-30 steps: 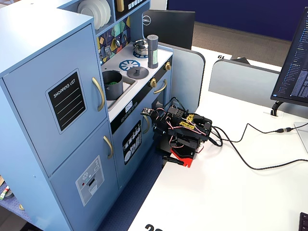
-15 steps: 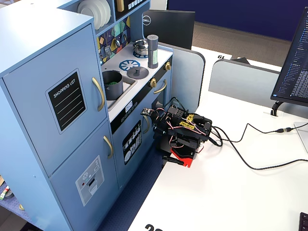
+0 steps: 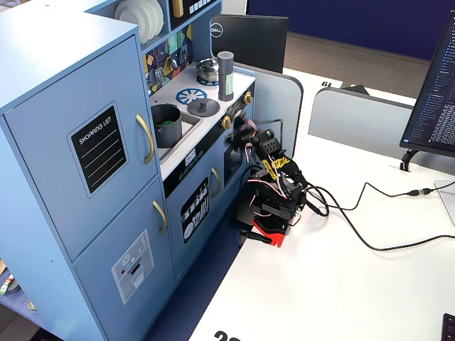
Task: Put salt in the gray recipient
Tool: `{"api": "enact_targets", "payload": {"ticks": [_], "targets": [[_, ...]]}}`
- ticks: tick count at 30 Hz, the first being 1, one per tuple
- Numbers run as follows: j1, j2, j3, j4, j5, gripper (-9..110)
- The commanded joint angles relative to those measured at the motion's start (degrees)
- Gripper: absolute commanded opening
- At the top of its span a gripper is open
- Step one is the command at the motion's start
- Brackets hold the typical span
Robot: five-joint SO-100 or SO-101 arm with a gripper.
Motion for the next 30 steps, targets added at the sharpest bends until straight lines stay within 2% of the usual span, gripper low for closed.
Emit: {"api": "enact_targets", "payload": {"ticks": [1,6,11,17,24,30], "targets": [[10.02,-7.56,-12.13,-16.17,1.41,16],[14.68,-15.21,-16.44,-27.6,3.87,44],[16.0,-23.55,-19.16,-35.86,5.98,55],[16.96,-35.07,-23.55,-45.62,7.03,60],[16.7,-50.63,-33.75,-53.88,6.86,58],[16.26,-62.75,-43.59,-56.16,6.24,55]]}}
